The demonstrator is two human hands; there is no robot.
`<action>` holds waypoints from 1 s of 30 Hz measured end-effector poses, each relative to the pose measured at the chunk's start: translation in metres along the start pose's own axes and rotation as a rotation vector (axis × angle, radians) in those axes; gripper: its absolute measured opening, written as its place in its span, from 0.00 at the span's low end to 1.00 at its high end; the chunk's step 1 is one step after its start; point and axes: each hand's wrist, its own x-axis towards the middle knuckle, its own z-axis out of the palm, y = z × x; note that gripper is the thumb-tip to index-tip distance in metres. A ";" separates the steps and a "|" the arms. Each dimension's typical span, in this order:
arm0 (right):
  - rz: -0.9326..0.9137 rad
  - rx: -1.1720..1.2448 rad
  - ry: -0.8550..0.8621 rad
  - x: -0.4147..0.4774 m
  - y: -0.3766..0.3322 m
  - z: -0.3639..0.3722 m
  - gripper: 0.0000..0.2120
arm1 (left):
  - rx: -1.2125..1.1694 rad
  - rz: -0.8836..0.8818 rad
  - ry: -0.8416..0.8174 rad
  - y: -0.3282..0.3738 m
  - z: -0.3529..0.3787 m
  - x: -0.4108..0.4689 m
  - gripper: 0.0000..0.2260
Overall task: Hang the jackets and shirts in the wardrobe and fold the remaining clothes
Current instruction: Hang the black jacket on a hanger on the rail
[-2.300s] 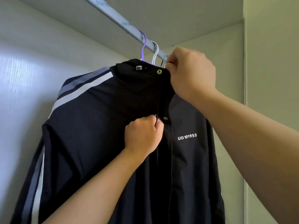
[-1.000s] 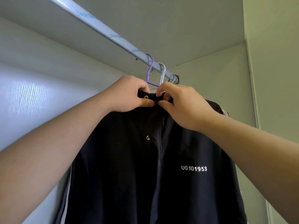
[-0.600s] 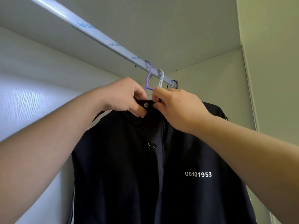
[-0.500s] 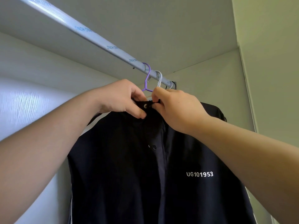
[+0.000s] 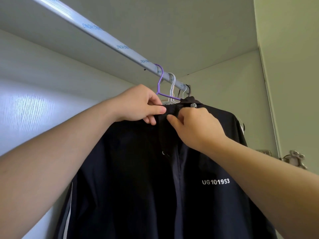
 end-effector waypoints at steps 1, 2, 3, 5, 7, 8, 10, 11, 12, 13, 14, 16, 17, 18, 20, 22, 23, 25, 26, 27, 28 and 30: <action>0.017 0.007 -0.026 -0.004 0.001 0.003 0.25 | 0.069 0.009 0.020 0.000 0.002 0.001 0.05; 0.031 0.014 -0.053 -0.009 0.001 0.005 0.26 | 0.119 0.017 0.038 -0.001 0.003 0.001 0.06; 0.038 0.016 -0.079 -0.014 0.002 0.008 0.27 | 0.154 0.026 0.056 -0.002 0.004 0.002 0.06; 0.041 0.014 -0.128 -0.022 0.003 0.012 0.27 | 0.215 0.047 0.086 -0.004 0.006 0.002 0.06; 0.049 0.025 -0.172 -0.027 0.004 0.016 0.27 | 0.257 0.068 0.108 -0.004 0.009 0.002 0.07; 0.056 0.037 -0.193 -0.029 0.004 0.018 0.27 | 0.263 0.076 0.117 -0.004 0.010 0.002 0.07; 0.069 0.064 -0.223 -0.031 0.002 0.021 0.27 | 0.261 0.087 0.131 -0.005 0.012 0.001 0.07; 0.071 0.074 -0.233 -0.032 0.001 0.022 0.28 | 0.259 0.090 0.136 -0.006 0.012 0.001 0.07; 0.070 0.079 -0.241 -0.033 0.000 0.023 0.28 | 0.257 0.091 0.139 -0.007 0.013 0.001 0.07; 0.067 0.079 -0.250 -0.033 -0.002 0.025 0.28 | 0.254 0.091 0.143 -0.007 0.013 0.001 0.07; 0.061 0.076 -0.257 -0.034 -0.003 0.026 0.28 | 0.252 0.091 0.148 -0.008 0.013 0.001 0.07; 0.045 0.069 -0.268 -0.035 -0.006 0.029 0.28 | 0.250 0.091 0.154 -0.009 0.014 0.001 0.07; 0.038 0.061 -0.271 -0.036 -0.007 0.030 0.28 | 0.253 0.091 0.154 -0.009 0.014 0.001 0.07; 0.033 0.047 -0.273 -0.036 -0.008 0.032 0.28 | 0.257 0.091 0.154 -0.009 0.014 0.001 0.07; 0.030 0.011 -0.280 -0.038 -0.010 0.034 0.28 | 0.259 0.090 0.151 -0.009 0.014 0.001 0.08; 0.027 -0.023 -0.283 -0.040 -0.011 0.036 0.28 | 0.262 0.090 0.142 -0.010 0.013 0.000 0.08; 0.026 -0.038 -0.279 -0.042 -0.011 0.036 0.27 | 0.267 0.092 0.135 -0.010 0.012 0.000 0.08; 0.029 -0.065 -0.268 -0.043 -0.012 0.037 0.27 | 0.279 0.099 0.119 -0.011 0.012 0.000 0.07; 0.032 -0.072 -0.268 -0.044 -0.013 0.037 0.27 | 0.281 0.103 0.114 -0.012 0.012 0.000 0.07; 0.035 -0.077 -0.276 -0.044 -0.013 0.036 0.28 | 0.271 0.105 0.108 -0.013 0.013 0.000 0.06; 0.037 -0.081 -0.287 -0.044 -0.014 0.036 0.28 | 0.251 0.105 0.097 -0.014 0.013 -0.001 0.06; 0.032 -0.095 -0.307 -0.045 -0.016 0.036 0.28 | 0.225 0.101 0.079 -0.015 0.013 -0.002 0.06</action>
